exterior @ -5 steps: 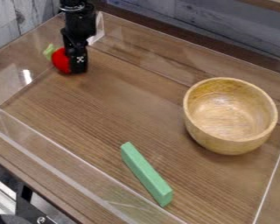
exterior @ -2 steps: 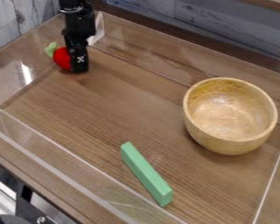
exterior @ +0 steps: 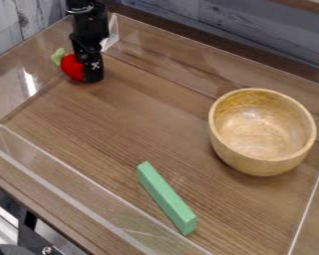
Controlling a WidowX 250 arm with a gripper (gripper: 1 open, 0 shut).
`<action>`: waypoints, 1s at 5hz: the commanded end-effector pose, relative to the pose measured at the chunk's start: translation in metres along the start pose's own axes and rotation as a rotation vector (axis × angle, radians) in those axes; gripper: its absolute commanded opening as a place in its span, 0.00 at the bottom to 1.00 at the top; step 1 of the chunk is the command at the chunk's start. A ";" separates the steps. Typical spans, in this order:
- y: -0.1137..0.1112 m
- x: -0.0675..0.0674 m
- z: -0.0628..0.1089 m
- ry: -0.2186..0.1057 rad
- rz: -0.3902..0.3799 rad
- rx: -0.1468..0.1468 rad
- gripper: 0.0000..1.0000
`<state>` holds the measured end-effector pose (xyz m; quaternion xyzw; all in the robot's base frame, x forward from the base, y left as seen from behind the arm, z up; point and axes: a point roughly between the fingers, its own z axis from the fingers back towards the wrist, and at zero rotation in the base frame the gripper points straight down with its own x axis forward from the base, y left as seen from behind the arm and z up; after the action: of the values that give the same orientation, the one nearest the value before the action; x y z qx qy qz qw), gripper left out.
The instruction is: Move the red object to the right side of the table
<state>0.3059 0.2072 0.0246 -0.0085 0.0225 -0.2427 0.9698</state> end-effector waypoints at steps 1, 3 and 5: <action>0.006 -0.031 -0.008 0.002 0.120 -0.023 1.00; 0.002 -0.039 -0.015 -0.001 0.230 -0.051 1.00; -0.004 -0.036 -0.017 -0.001 0.250 -0.067 0.00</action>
<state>0.2991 0.2078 0.0204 -0.0191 0.0092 -0.1523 0.9881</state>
